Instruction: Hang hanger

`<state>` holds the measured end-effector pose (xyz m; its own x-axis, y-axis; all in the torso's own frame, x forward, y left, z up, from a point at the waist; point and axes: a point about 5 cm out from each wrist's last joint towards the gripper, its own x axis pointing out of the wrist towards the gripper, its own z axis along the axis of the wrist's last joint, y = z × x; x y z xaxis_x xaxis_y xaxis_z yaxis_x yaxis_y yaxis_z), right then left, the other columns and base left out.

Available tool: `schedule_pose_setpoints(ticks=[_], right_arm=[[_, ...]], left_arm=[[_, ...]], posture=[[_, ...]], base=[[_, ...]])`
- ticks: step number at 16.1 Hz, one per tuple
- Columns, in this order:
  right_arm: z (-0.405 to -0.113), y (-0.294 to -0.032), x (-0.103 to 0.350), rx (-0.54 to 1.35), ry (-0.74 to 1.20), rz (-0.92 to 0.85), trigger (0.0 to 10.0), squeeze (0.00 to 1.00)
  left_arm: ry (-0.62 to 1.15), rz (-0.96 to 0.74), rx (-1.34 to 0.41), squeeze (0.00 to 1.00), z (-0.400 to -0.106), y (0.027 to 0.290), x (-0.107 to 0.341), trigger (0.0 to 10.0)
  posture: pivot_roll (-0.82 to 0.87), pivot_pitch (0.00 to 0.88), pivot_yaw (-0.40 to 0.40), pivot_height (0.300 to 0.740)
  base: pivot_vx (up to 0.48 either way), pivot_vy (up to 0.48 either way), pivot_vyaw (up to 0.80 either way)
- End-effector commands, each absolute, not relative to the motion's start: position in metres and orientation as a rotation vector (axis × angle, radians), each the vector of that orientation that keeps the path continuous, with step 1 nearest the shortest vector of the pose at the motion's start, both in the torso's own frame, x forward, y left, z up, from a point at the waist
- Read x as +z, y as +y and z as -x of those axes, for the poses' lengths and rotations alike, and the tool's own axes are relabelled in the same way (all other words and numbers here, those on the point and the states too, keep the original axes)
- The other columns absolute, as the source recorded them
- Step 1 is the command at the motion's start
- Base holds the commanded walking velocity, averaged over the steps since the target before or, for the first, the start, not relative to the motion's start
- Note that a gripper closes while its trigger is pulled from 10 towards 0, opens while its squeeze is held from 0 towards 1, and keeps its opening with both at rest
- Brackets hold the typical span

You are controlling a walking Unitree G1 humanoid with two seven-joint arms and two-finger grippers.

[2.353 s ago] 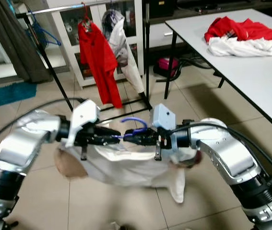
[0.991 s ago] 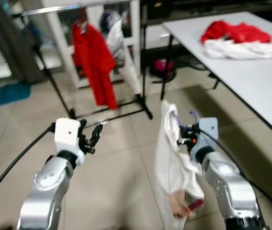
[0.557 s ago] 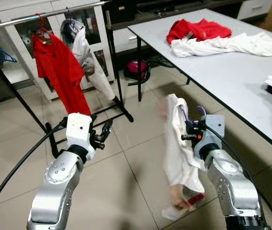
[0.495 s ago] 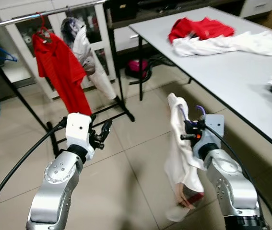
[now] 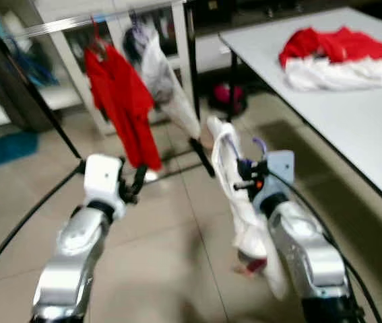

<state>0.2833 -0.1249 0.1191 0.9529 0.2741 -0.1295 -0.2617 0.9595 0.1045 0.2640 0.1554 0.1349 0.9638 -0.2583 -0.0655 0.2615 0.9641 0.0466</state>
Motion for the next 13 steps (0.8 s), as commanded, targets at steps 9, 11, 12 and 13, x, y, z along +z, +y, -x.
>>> schedule_pose_setpoints(ticks=[9,11,12,13], right_arm=[[-0.293,-0.125,0.133,0.312,0.088,-0.041,10.0,0.00],[-0.294,-0.128,0.134,0.311,0.082,0.007,10.0,0.00],[-0.295,-0.128,0.135,0.309,0.080,0.007,10.0,0.00],[-0.298,-0.129,0.136,0.308,0.080,0.007,10.0,0.00]], left_arm=[[0.065,-0.027,-0.217,0.00,-0.259,0.155,0.130,10.0],[0.066,-0.019,-0.198,0.00,-0.256,0.154,0.129,10.0],[0.065,-0.016,-0.193,0.00,-0.256,0.154,0.128,10.0],[0.063,-0.012,-0.183,0.00,-0.255,0.155,0.129,10.0]], posture=[[-0.08,0.000,0.048,0.740],[-0.07,0.000,0.023,0.740],[-0.07,0.000,0.020,0.740],[-0.07,0.000,0.006,0.740]], base=[[0.480,0.000,0.00],[0.456,0.000,0.00],[0.454,0.000,0.00],[0.454,0.000,0.00]])
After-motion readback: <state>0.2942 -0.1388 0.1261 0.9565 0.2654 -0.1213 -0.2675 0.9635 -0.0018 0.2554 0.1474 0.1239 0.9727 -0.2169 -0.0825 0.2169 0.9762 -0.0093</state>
